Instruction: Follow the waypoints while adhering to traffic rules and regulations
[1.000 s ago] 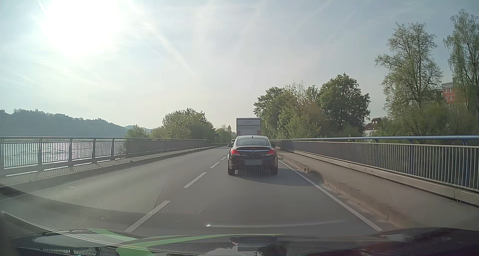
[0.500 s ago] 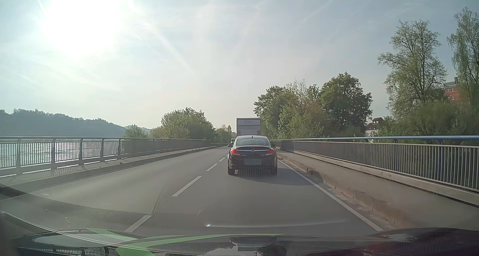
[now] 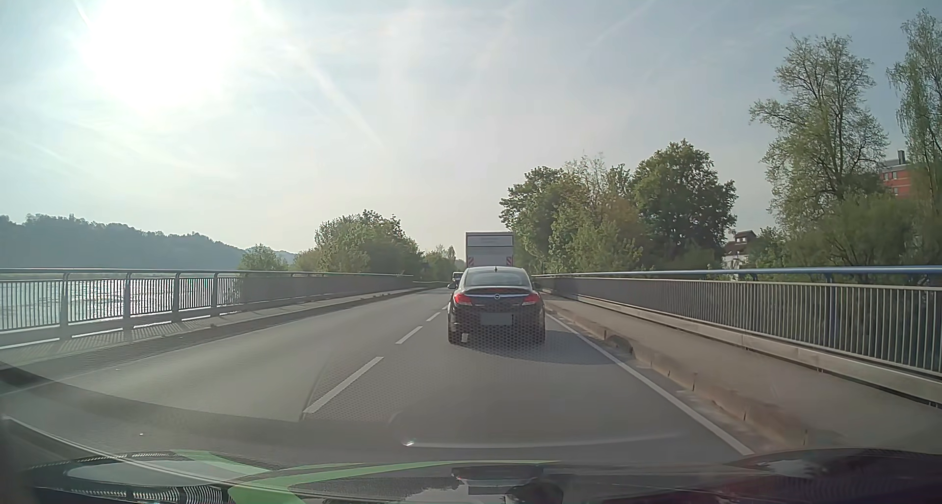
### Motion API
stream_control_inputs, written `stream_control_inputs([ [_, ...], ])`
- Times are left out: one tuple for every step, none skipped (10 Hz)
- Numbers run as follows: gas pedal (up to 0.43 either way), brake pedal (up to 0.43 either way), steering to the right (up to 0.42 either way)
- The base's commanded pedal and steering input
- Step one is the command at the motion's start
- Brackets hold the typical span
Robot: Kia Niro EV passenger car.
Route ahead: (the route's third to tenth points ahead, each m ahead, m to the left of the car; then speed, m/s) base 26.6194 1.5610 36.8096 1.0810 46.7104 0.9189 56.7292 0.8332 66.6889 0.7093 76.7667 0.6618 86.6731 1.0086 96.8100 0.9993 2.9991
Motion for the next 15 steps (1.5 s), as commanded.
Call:
stream_control_inputs([
  [0.059,0.0,-0.001],
  [0.059,0.0,-0.001],
  [0.059,0.0,-0.001],
  [0.059,0.0,-0.001],
  [0.059,0.0,-0.001],
  [0.059,0.0,-0.001],
  [0.047,0.0,-0.001],
  [0.039,0.0,-0.001],
  [0.028,0.0,-0.001],
  [0.028,0.0,-0.001],
  [0.028,0.0,-0.001],
  [0.028,0.0,-0.001],
  [0.028,0.0,-0.001],
  [0.028,0.0,-0.001],
  [0.028,0.0,-0.001],
])
